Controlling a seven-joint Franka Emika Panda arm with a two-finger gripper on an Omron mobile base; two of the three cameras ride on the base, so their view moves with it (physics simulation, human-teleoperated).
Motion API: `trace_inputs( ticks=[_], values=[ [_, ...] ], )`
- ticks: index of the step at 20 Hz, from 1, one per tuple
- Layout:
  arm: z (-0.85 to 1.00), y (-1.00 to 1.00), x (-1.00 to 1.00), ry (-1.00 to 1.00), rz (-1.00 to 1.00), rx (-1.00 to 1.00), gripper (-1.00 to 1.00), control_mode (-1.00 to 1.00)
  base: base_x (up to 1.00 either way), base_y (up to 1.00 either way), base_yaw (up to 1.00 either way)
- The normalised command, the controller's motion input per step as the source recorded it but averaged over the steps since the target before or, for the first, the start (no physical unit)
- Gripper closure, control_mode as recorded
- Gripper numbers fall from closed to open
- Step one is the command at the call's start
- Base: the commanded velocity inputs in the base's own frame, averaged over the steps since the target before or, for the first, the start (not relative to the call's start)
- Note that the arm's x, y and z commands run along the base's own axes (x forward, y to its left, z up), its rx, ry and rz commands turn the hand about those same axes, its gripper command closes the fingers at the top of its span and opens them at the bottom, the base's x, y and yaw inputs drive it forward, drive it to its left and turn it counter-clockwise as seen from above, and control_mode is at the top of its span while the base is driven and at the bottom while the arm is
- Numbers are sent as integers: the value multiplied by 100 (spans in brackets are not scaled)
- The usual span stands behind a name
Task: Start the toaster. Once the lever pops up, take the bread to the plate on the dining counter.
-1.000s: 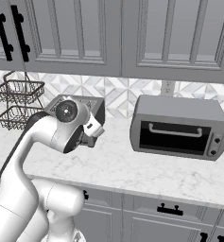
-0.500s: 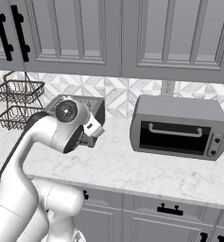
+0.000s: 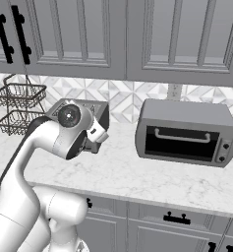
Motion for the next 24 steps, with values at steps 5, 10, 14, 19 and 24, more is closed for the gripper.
trace_inputs(
  ticks=[5, 10, 14, 19, 24],
  values=[
    [0, 0, 0, 0, 0, 0, -100, -100, 0, 0, 0],
    [0, 0, 0, 0, 0, 0, -100, -100, 0, 0, 0],
    [0, 0, 0, 0, 0, 0, -100, -100, 0, 0, 0],
    [0, 0, 0, 0, 0, 0, -100, -100, 0, 0, 0],
    [0, 0, 0, 0, 0, 0, -100, -100, 0, 0, 0]
  ],
)
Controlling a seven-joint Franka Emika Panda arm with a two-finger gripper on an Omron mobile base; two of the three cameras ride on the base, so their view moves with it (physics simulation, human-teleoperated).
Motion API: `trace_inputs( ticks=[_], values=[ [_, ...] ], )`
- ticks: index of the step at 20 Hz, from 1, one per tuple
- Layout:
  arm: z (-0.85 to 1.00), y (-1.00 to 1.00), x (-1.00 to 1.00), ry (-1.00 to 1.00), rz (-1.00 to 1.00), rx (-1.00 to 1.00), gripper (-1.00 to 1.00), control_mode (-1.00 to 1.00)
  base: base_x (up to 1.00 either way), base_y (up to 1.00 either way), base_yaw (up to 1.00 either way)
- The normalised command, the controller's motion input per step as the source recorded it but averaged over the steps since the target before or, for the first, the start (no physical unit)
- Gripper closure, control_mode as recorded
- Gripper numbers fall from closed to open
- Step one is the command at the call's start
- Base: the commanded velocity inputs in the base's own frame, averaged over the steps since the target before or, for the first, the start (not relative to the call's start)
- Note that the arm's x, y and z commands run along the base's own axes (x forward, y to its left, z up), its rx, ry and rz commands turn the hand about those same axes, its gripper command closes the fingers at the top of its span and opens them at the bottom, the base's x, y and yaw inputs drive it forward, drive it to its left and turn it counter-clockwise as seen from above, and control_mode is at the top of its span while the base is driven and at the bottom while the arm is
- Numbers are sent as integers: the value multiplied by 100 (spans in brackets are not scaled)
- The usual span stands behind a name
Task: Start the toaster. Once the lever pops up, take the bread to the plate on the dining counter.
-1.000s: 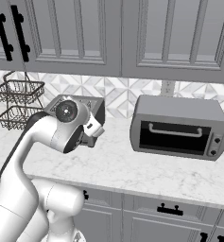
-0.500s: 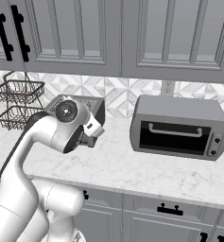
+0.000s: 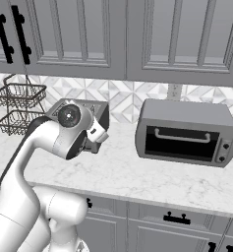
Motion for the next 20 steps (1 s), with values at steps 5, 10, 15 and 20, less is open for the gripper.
trace_inputs(
  ticks=[5, 10, 15, 20],
  values=[
    [0, 0, 0, 0, 0, 0, -100, -100, 0, 0, 0],
    [0, 0, 0, 0, 0, 0, -100, -100, 0, 0, 0],
    [0, 0, 0, 0, 0, 0, -100, -100, 0, 0, 0],
    [0, 0, 0, 0, 0, 0, -100, -100, 0, 0, 0]
  ],
)
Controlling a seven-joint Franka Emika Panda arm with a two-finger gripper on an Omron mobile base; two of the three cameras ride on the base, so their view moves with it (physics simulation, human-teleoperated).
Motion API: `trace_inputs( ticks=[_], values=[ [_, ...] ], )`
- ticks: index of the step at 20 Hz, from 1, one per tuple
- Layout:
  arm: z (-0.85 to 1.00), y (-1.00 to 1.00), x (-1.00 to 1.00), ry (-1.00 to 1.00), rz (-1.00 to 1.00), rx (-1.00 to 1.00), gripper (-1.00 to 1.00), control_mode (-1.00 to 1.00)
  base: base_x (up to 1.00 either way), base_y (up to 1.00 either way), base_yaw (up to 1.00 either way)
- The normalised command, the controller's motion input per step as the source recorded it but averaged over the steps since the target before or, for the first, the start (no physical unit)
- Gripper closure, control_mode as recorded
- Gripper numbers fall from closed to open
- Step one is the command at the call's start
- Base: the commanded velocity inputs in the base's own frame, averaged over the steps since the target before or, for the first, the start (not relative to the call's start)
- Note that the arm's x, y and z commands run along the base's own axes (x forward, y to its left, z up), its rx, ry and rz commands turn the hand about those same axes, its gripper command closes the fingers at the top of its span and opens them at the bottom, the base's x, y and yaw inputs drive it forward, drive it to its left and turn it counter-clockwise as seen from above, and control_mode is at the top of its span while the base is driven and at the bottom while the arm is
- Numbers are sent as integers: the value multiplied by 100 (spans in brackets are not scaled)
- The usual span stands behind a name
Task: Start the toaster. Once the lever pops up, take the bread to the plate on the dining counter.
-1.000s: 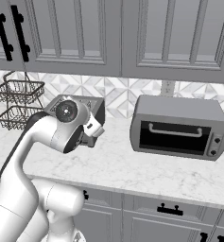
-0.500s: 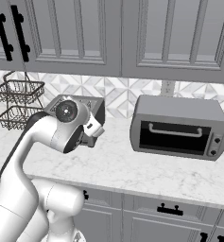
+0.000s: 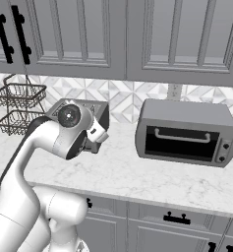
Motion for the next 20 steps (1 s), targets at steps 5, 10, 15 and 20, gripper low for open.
trace_inputs(
  ticks=[5, 10, 15, 20],
  values=[
    [0, 0, 0, 0, 0, 0, -100, -100, 0, 0, 0],
    [0, 0, 0, 0, 0, 0, -100, -100, 0, 0, 0],
    [0, 0, 0, 0, 0, 0, -100, -100, 0, 0, 0],
    [0, 0, 0, 0, 0, 0, -100, -100, 0, 0, 0]
  ],
)
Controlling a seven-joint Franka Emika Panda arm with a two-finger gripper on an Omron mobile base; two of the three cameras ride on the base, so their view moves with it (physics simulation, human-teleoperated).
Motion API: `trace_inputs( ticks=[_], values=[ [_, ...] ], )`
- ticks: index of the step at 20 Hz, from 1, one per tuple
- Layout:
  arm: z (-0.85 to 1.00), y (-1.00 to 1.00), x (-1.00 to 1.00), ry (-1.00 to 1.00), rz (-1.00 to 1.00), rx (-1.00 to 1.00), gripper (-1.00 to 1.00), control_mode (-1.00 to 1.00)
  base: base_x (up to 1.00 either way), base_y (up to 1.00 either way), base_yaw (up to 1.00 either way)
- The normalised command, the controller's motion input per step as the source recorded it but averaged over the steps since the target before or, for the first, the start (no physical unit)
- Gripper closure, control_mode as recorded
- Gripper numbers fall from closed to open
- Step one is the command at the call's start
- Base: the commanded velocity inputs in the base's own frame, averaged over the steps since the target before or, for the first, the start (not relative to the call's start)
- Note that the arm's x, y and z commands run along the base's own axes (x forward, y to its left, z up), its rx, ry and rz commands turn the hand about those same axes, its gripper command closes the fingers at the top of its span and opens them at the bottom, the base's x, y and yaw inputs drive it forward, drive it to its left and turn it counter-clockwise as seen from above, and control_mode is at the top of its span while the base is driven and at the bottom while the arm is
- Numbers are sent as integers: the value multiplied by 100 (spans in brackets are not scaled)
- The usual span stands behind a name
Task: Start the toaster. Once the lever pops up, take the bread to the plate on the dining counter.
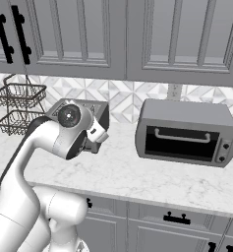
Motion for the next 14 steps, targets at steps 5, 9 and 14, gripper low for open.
trace_inputs(
  ticks=[5, 9, 14],
  values=[
    [0, 0, 0, 0, 0, 0, -100, -100, 0, 0, 0],
    [0, 0, 0, 0, 0, 0, -100, -100, 0, 0, 0],
    [0, 0, 0, 0, 0, 0, -100, -100, 0, 0, 0]
  ],
)
